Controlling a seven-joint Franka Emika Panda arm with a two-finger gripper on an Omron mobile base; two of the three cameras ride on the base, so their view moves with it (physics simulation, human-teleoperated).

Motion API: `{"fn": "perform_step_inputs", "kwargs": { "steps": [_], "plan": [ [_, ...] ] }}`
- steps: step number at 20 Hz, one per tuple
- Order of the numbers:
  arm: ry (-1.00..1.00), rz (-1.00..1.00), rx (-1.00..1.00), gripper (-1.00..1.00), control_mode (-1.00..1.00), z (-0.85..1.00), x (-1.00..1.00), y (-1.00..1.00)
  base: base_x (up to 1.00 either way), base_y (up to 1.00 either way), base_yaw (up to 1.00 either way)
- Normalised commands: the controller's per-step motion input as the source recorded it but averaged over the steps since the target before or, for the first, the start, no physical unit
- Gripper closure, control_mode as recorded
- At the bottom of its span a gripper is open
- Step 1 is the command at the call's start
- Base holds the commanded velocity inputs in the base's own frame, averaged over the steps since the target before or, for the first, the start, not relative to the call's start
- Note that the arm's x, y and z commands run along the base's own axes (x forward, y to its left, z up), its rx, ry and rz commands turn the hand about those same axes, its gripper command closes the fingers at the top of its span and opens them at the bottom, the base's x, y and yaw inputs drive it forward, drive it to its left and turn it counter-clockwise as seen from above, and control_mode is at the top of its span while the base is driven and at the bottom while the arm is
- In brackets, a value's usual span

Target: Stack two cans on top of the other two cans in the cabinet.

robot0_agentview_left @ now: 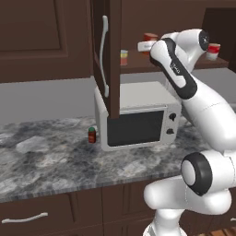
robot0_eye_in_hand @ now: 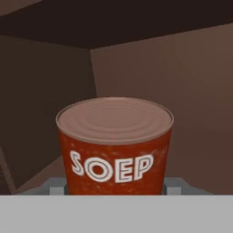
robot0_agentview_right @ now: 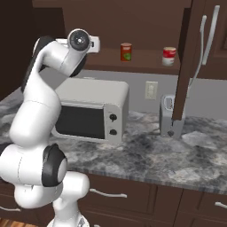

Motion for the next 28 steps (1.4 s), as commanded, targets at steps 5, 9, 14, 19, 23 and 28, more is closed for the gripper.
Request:
{"fn": "perform_step_inputs", "kwargs": {
  "steps": [5,9,14,19,23,28],
  "plan": [
    [-0.02,0.05,-0.01,1.00,-1.00,0.09,0.07,0.24,0.00,0.00,0.00],
    [0.00,0.02,-0.01,1.00,-1.00,0.13,0.08,0.24,0.00,0.00,0.00],
    [0.02,0.00,0.00,1.00,-1.00,0.07,0.14,0.25,0.00,0.00,0.00],
    [0.04,0.02,0.00,1.00,-1.00,0.00,0.29,0.24,0.00,0.00,0.00],
    [0.03,0.05,0.00,1.00,-1.00,0.04,0.29,0.18,0.00,0.00,0.00],
    [0.06,0.08,0.00,1.00,-1.00,0.00,0.26,0.10,0.00,0.00,0.00]
  ]
}}
